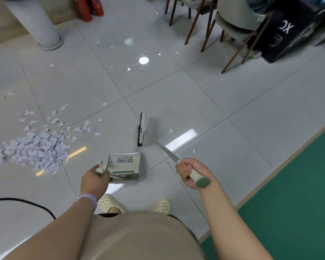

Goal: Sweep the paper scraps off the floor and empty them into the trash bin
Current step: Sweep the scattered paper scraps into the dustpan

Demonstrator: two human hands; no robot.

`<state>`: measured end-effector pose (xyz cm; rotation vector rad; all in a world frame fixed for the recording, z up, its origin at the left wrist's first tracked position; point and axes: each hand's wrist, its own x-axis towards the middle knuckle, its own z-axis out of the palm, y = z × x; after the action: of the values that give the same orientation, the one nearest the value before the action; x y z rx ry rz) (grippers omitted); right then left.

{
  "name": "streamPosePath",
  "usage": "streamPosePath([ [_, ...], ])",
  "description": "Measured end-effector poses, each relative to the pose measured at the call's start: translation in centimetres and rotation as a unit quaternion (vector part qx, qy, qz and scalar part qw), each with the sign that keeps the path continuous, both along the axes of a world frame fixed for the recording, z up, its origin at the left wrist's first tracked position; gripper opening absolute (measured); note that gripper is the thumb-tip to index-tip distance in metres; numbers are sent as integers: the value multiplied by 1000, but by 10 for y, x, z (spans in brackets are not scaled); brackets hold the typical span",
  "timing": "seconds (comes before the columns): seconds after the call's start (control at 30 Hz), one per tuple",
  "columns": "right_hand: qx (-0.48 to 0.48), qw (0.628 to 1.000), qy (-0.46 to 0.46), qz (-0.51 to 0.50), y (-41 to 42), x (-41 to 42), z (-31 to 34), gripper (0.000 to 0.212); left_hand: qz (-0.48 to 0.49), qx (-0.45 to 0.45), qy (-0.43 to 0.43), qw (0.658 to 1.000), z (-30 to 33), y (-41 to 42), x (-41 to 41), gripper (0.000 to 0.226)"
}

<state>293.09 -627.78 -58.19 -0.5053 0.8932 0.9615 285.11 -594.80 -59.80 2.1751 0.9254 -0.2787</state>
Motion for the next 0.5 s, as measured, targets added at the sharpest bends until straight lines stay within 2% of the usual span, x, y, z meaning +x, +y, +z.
streamPosePath([
  [0.17, -82, 993, 16, -88, -50, -14, 18, 27, -50, -24, 0, 998, -7, -29, 26, 7],
  [0.27, -151, 983, 31, -104, -73, -16, 19, 29, -79, -33, 0, 996, -13, -49, 36, 15],
  [0.4, -285, 955, 32, -74, -95, -20, 8, 33, -112, -50, -15, 992, -15, -71, 43, 11],
  [0.5, -362, 931, 36, -4, -104, -24, -3, 37, -117, -60, -20, 991, -14, -68, 44, 10],
])
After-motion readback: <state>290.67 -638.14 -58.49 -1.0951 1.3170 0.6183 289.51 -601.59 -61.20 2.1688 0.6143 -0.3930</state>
